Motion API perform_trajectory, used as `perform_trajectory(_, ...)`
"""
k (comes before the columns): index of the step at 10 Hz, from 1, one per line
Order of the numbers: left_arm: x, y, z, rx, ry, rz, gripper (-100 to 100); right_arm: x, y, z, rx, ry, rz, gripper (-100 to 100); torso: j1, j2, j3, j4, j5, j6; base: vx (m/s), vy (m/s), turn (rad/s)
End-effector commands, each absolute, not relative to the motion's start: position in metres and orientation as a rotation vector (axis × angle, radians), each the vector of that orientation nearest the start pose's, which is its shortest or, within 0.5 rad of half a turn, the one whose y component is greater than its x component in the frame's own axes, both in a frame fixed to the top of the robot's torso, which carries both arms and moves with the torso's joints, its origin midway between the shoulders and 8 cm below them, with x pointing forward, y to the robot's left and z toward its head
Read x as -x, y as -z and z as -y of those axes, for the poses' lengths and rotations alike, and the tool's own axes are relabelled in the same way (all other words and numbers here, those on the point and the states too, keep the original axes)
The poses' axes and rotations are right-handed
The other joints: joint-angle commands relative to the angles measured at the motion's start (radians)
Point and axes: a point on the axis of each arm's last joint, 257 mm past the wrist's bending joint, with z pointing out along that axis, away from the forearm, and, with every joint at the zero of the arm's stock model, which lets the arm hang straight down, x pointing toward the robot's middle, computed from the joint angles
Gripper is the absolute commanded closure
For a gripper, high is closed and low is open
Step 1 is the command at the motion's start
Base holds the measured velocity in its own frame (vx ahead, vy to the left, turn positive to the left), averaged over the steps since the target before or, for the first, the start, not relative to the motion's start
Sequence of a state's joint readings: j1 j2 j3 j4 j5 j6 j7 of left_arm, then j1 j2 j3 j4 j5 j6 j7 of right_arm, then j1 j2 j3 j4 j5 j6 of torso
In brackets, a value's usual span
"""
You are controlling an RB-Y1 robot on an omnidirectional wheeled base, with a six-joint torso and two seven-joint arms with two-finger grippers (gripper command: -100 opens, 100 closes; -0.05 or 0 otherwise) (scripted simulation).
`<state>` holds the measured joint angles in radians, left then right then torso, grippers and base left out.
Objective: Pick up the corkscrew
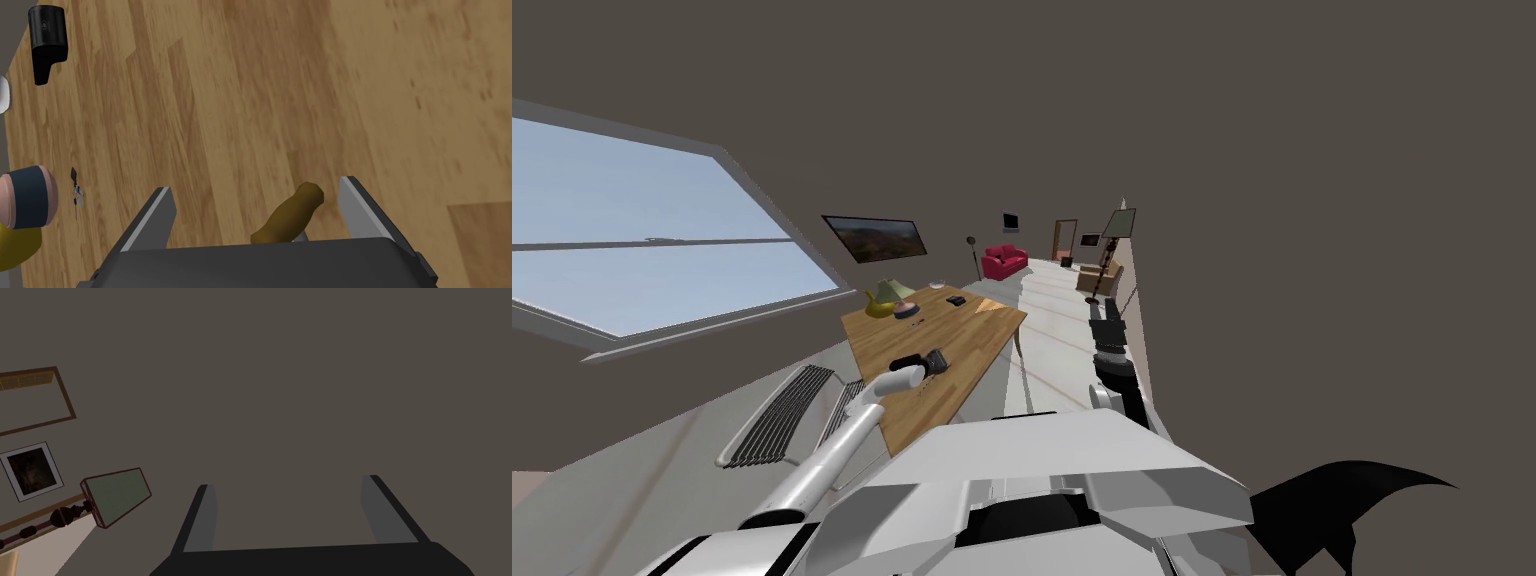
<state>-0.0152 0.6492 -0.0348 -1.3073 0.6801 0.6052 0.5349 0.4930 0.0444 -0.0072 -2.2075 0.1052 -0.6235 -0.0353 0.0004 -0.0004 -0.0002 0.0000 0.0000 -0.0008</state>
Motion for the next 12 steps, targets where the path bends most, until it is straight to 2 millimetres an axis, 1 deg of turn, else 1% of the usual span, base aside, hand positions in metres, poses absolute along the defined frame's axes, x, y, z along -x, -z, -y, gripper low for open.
perform_trajectory(1,-0.442,0.417,-0.465,2.393,0.823,-1.111,-100,-0.339,-0.017,0.269,-0.587,-1.283,-0.596,0,0.000,0.000,0.000,0.000,0.000,0.000,-0.002,0.014,-0.067)
perform_trajectory(2,-0.433,0.424,-0.476,2.461,0.774,-1.076,-100,-0.339,-0.017,0.269,-0.587,-1.283,-0.596,0,0.000,0.000,0.000,0.000,0.000,-0.001,-0.004,0.014,-0.113)
perform_trajectory(3,-0.429,0.426,-0.486,2.510,0.745,-1.037,-100,-0.339,-0.017,0.269,-0.587,-1.283,-0.596,0,0.000,0.000,0.000,0.000,0.000,0.000,-0.001,0.024,-0.205)
perform_trajectory(4,-0.420,0.435,-0.490,2.535,0.708,-1.029,-100,-0.339,-0.017,0.269,-0.587,-1.283,-0.596,0,0.001,0.000,0.000,0.000,0.000,0.000,-0.004,0.029,-0.068)
perform_trajectory(5,-0.412,0.439,-0.498,2.591,0.666,-0.993,-100,-0.339,-0.017,0.269,-0.587,-1.283,-0.596,0,0.001,0.000,0.000,0.000,0.000,-0.001,-0.007,0.027,-0.086)
perform_trajectory(6,-0.408,0.442,-0.501,2.600,0.652,-0.985,-100,-0.339,-0.017,0.269,-0.587,-1.283,-0.596,0,0.001,0.000,0.000,0.000,0.000,0.000,-0.005,0.018,-0.055)
perform_trajectory(7,-0.397,0.448,-0.509,2.656,0.603,-0.945,-100,-0.339,-0.017,0.269,-0.587,-1.283,-0.596,0,0.001,0.000,0.000,0.000,0.000,-0.001,-0.005,0.011,-0.090)
perform_trajectory(8,-0.395,0.449,-0.511,2.660,0.597,-0.941,-100,-0.339,-0.017,0.269,-0.587,-1.283,-0.596,0,0.000,0.000,0.000,0.000,0.000,-0.001,-0.004,0.011,-0.054)
perform_trajectory(10,-0.371,0.460,-0.526,2.762,0.496,-0.856,-100,-0.339,-0.017,0.269,-0.587,-1.283,-0.596,0,0.000,0.000,0.000,0.000,0.000,-0.001,-0.004,0.013,-0.125)
perform_trajectory(12,-0.350,0.467,-0.535,2.842,0.413,-0.787,-100,-0.339,-0.017,0.269,-0.587,-1.283,-0.596,0,0.001,0.000,0.000,0.000,0.000,-0.001,-0.007,0.022,-0.103)
